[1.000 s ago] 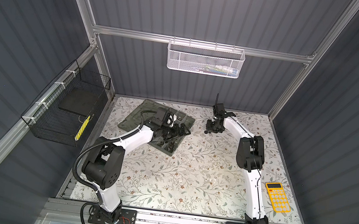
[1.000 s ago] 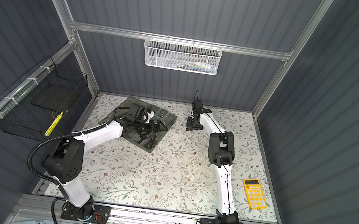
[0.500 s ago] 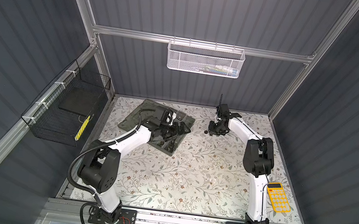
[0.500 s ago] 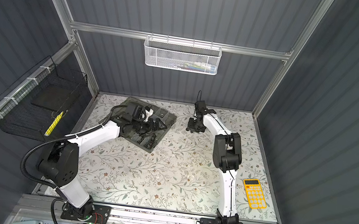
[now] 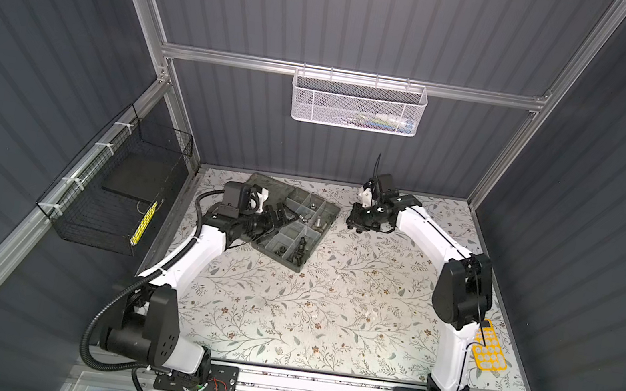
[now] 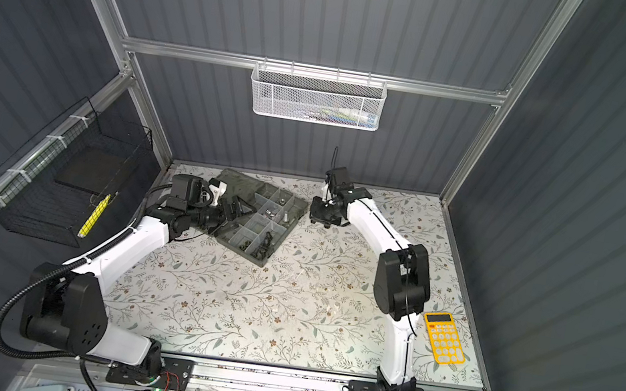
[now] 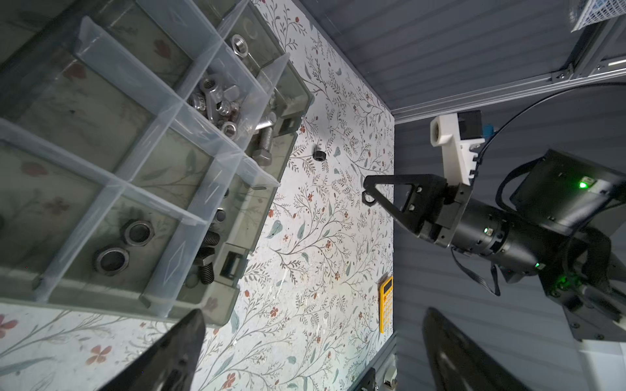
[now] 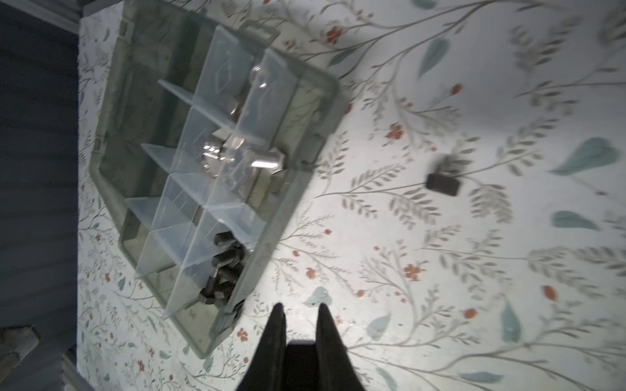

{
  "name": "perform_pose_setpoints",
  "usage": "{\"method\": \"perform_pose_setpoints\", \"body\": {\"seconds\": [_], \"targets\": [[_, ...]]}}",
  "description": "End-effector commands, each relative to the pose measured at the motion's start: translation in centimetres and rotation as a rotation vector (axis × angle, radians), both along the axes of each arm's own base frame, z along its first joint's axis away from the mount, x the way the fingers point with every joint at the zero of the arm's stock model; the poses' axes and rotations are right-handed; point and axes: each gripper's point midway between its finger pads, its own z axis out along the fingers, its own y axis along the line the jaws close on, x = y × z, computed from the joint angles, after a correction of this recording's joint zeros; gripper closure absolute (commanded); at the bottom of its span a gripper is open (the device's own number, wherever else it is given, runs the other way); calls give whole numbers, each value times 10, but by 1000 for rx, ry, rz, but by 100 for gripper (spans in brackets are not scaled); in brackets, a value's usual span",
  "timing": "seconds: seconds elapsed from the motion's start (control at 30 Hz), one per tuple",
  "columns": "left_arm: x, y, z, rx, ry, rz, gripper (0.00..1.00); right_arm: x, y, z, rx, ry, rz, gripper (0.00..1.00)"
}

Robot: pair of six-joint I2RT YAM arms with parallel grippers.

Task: Sort the screws and nuts into containers
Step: 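Lift the black nut with the right gripper and carry it over the box compartment, then open the right gripper to drop the nut into the compartment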

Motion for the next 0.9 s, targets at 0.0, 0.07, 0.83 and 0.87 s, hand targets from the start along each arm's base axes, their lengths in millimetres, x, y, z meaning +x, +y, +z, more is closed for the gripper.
{"method": "perform_pose_setpoints", "body": {"seconds": [0.0, 0.07, 0.83, 0.87], "targets": [[-13, 9, -3, -65, 35, -11, 0, -20, 46, 9, 113, 22, 79, 96], [-14, 18, -7, -92, 51, 9, 0, -27, 67, 7, 144, 36, 106, 95], [-33, 64, -23, -158, 107, 93, 0, -46, 194, -59, 232, 136, 227, 86], [-34, 65, -23, -147, 105, 92, 0, -45, 195, -61, 229, 136, 226, 84]]}}
